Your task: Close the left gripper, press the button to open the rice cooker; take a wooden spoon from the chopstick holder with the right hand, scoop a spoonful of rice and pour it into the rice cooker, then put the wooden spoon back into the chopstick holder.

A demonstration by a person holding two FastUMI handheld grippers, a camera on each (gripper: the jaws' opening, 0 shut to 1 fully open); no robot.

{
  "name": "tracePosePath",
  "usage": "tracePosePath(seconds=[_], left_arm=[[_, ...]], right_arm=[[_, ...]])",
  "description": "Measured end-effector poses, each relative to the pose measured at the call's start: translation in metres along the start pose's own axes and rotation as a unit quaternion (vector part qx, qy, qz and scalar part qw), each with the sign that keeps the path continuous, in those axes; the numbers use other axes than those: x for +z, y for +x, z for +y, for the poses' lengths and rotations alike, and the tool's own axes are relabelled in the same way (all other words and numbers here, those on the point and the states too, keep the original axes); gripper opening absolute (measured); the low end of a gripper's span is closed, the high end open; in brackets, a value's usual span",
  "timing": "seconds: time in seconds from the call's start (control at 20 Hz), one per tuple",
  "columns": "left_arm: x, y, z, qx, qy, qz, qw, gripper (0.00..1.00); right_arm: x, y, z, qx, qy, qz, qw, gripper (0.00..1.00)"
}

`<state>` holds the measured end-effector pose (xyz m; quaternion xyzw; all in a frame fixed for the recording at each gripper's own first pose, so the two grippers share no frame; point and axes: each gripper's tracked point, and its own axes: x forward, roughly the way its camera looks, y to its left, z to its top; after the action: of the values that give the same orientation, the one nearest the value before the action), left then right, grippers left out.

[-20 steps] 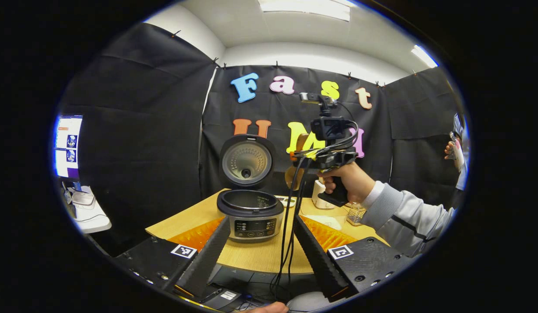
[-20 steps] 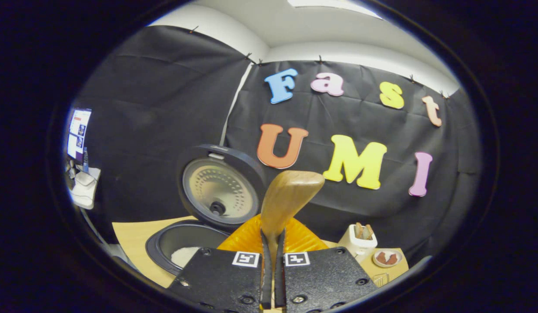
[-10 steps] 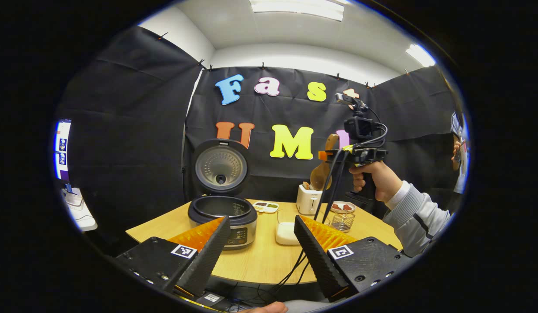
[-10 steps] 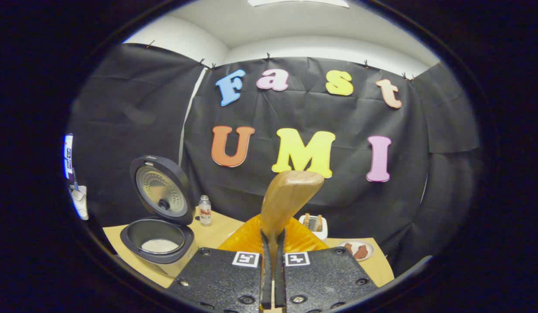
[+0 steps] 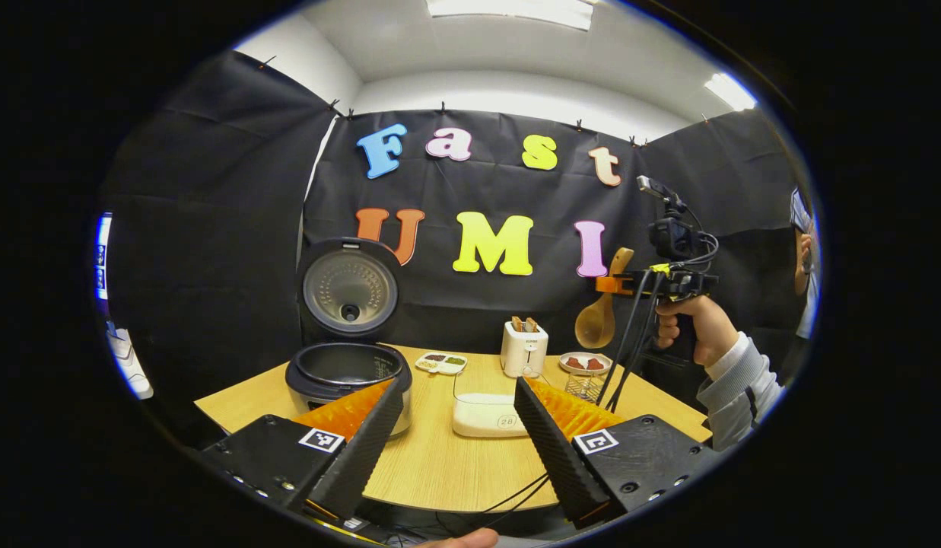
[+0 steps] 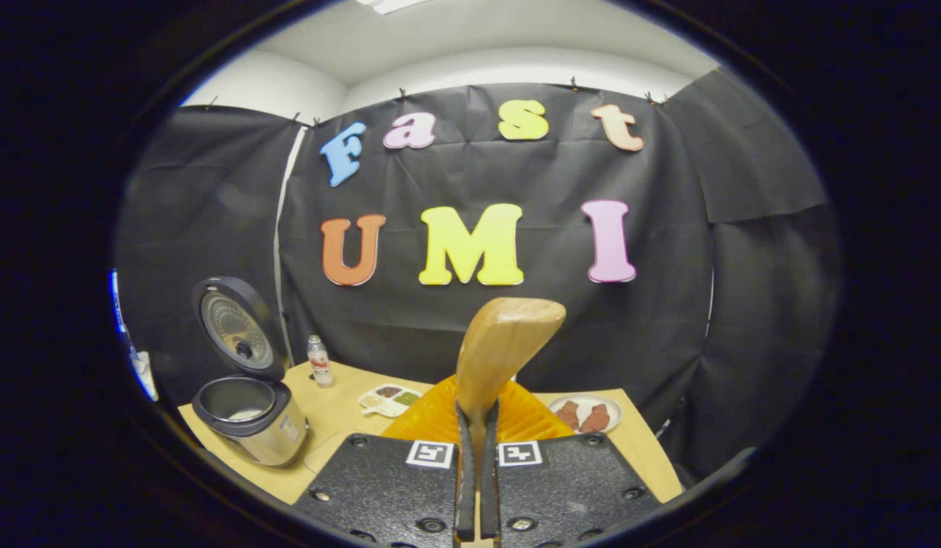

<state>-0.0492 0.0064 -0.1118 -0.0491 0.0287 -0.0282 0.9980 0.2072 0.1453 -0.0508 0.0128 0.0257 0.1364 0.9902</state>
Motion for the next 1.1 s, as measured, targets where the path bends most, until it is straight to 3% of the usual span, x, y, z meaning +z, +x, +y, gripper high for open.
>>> tracePosePath(seconds=[0.2,0.25,0.3,0.6,0.95,1.05,1.1], left_arm=[[-0.001,0.014,-0.007,0.004,0.003,-0.003,1.0,0.94],[0.0,0.017,-0.009,0.005,0.006,-0.005,1.0,0.94],[0.001,0.02,-0.009,0.006,0.009,-0.006,1.0,0.94],[-0.005,0.033,-0.013,0.012,0.011,0.003,1.0,0.94],[-0.012,0.041,-0.01,0.018,0.015,0.014,1.0,0.94],[-0.014,0.044,-0.008,0.02,0.014,0.016,1.0,0.94],[-0.014,0.045,-0.008,0.019,0.01,0.017,1.0,0.95]], right_arm=[[-0.036,0.021,-0.033,-0.007,0.021,0.021,1.0,0.08],[-0.043,0.026,-0.038,-0.006,0.025,0.023,0.999,0.12],[-0.051,0.032,-0.043,-0.005,0.03,0.026,0.999,0.08],[-0.097,0.066,-0.074,-0.021,0.052,0.049,0.997,0.08],[-0.148,0.09,-0.079,-0.006,0.09,0.102,0.991,0.09],[-0.157,0.095,-0.081,-0.002,0.092,0.117,0.989,0.14],[-0.158,0.096,-0.09,-0.017,0.088,0.12,0.989,0.2]])
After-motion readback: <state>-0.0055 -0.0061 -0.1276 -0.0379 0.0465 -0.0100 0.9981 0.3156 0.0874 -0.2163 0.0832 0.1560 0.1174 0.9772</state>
